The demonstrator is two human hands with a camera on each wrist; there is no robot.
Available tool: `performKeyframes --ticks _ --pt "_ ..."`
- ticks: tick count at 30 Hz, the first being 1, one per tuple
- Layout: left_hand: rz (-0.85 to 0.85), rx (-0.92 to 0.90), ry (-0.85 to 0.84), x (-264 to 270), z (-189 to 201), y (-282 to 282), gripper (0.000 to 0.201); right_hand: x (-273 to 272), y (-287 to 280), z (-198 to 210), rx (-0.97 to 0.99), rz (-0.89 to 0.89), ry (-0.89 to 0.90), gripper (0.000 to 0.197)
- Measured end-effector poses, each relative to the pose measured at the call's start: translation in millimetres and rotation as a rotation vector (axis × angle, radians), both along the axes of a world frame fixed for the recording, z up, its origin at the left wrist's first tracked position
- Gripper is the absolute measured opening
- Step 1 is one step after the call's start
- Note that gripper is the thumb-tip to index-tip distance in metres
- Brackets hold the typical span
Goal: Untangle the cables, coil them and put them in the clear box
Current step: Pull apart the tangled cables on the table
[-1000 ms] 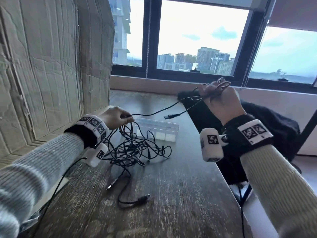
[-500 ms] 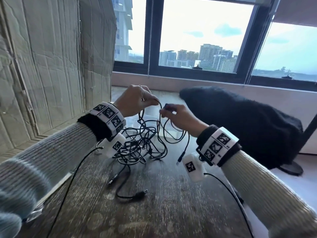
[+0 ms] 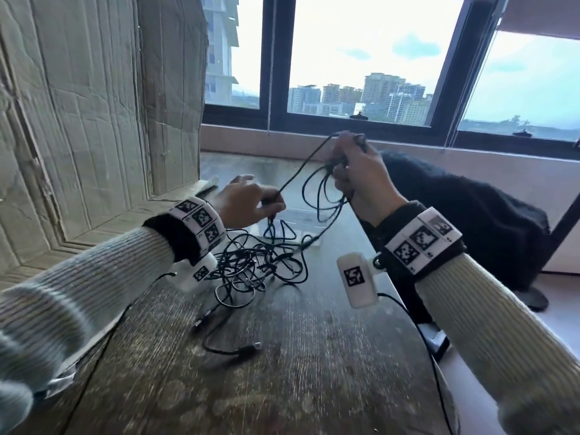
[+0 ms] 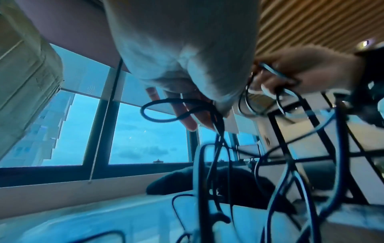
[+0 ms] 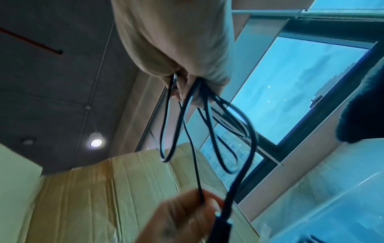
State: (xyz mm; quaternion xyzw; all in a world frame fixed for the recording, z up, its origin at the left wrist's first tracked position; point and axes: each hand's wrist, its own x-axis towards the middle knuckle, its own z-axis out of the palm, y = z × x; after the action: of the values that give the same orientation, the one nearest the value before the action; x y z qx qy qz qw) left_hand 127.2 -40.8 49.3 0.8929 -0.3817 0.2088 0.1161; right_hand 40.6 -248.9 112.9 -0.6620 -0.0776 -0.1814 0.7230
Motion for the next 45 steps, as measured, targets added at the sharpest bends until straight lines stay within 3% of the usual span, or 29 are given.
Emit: performKeyframes --ticks 3,7,9,11,13,15,16,18,19,21,23,26,30,32,34,37,40,43,45 --pt "0.128 0.114 0.043 9 -12 14 0.020 -7 -14 16 0.210 -0.032 -0.035 0.013" --pt "0.341 0.365 0.187 18 -17 36 0.025 -7 -43 32 0.521 0.042 -0.075 0.025" --pt "0.407 0.489 0.217 22 -19 38 0.025 -4 -54 38 0.574 -0.003 -0.091 0.024" --pt "0.398 0.441 0.223 16 -17 27 0.032 -4 -57 40 0.597 -0.061 -0.086 0.021" --pt "0.313 0.249 0.287 1 -15 1 0.053 -2 -54 40 0.596 -0.088 -0.070 0.018" --pt "0.202 0.165 0.467 -23 -15 -29 0.089 1 -49 39 0.550 -0.069 -0.055 0.019" --pt "0.160 0.195 0.585 -34 -18 -41 0.103 2 -47 39 0.517 -0.053 -0.058 0.021" --pt "0.149 0.460 0.690 -46 -32 -51 0.118 0 -47 41 0.445 -0.049 -0.096 0.024" --pt "0.173 0.627 0.661 -45 -39 -51 0.112 -1 -49 44 0.417 -0.066 -0.126 0.025" --pt "0.189 0.822 0.621 -38 -48 -43 0.079 -4 -57 51 0.394 -0.143 -0.197 0.022" --pt "0.195 0.826 0.644 -29 -48 -27 0.053 -8 -70 59 0.370 -0.257 -0.266 0.018" --pt "0.255 0.788 0.672 -16 -37 2 0.041 -9 -84 61 0.351 -0.299 -0.278 0.016" --pt "0.286 0.715 0.737 -5 -23 20 0.043 1 -72 29 0.453 -0.115 0.030 0.027" --pt "0.279 0.655 0.738 -7 -14 22 0.031 16 -62 6 0.448 -0.120 0.196 0.031" --pt "0.276 0.578 0.750 -13 -6 26 0.019 31 -50 -21 0.314 -0.135 0.329 0.029" --pt "0.243 0.493 0.748 -15 2 24 0.009 42 -42 -60 -0.107 -0.116 0.545 0.009" --pt "0.250 0.484 0.734 -21 6 24 0.009 38 -35 -87 -0.620 0.046 0.755 0.044" --pt "0.278 0.468 0.745 -23 10 28 0.021 32 -26 -92 -1.116 0.114 0.753 0.074" --pt "0.303 0.458 0.727 -28 10 29 0.031 25 -18 -88 -1.412 0.126 0.733 0.081"
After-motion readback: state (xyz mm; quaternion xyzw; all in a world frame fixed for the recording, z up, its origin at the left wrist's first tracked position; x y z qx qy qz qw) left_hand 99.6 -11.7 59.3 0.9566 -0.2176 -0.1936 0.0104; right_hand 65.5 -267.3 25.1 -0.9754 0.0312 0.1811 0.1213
